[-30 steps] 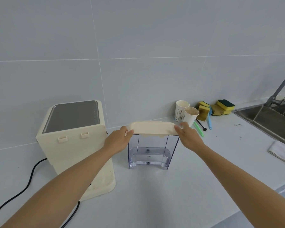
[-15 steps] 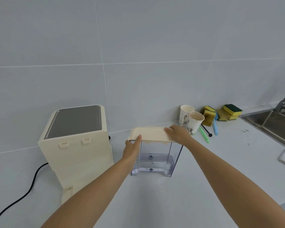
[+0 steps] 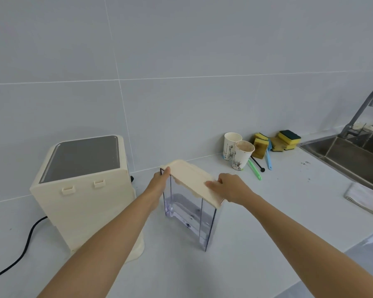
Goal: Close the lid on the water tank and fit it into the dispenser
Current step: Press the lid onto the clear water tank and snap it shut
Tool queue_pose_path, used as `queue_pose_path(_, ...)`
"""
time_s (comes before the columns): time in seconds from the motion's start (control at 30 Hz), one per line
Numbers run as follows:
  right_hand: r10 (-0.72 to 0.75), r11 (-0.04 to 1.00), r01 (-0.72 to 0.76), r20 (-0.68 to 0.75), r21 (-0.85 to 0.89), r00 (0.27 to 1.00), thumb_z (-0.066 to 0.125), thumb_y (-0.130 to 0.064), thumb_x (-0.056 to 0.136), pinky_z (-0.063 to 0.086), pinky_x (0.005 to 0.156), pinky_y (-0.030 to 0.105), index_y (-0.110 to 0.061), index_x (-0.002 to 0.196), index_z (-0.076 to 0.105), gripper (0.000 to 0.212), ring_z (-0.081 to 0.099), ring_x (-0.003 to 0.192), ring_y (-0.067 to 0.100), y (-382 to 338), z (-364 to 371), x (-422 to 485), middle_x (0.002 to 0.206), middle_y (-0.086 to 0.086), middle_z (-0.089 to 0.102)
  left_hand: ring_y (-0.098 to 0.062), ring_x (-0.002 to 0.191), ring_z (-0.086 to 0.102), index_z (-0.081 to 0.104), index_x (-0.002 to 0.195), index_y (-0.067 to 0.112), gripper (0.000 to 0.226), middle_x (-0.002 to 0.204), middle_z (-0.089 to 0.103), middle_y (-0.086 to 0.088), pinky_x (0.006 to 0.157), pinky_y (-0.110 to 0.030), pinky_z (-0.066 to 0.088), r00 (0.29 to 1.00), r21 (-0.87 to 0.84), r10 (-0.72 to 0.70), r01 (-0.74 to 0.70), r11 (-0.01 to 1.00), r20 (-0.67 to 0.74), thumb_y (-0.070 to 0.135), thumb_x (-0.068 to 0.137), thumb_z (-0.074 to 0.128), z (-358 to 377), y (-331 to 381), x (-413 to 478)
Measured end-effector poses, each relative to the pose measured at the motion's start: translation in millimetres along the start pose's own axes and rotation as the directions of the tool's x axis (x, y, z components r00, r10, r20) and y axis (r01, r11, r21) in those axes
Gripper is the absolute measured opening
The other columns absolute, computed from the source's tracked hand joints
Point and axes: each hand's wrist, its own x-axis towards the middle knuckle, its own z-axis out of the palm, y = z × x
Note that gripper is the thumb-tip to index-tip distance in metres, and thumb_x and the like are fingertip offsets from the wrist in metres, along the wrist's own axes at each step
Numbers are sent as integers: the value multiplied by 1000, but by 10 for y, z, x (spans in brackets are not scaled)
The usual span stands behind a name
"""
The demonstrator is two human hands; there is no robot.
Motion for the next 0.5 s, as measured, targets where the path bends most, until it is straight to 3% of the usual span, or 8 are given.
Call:
queue_pose_path(0.13,-26,1000,25,41,14,999,43,-51,85,41,59,30,-12,66,40,43,57,68,26,-92,99,-283,74,9,58,-21,141,24,27,143,20,59,154,25,1,117,-43,17,997,-64,-17,22,998,76,50,92,34,78,59,28)
queue_pose_path(0.23,-63,998,63,65,3,996,39,-49,88,43,58,30,-15,58,36,45,54,68,26,-167,197,-457,68,7,54,-22,135,37,39,137,18,56,149,37,1,115,-44,23,993,-67,-28,36,997,116,50,91,36,136,107,59)
queue_pose_path(0.37,-115,982,116,13,-146,993,30,-53,90,30,49,28,-16,55,29,51,46,68,26,-198,296,-543,59,2,38,-24,128,46,44,134,15,56,142,47,-5,111,-45,33,990,60,-29,21,998,137,50,91,36,183,175,39)
queue_pose_path(0.5,-132,961,123,-21,-248,991,26,-56,90,31,52,28,-15,53,29,55,50,69,29,-213,176,-524,61,3,44,-23,137,31,34,140,16,53,152,31,-4,111,-38,26,992,216,121,-127,968,39,42,94,36,152,245,-26)
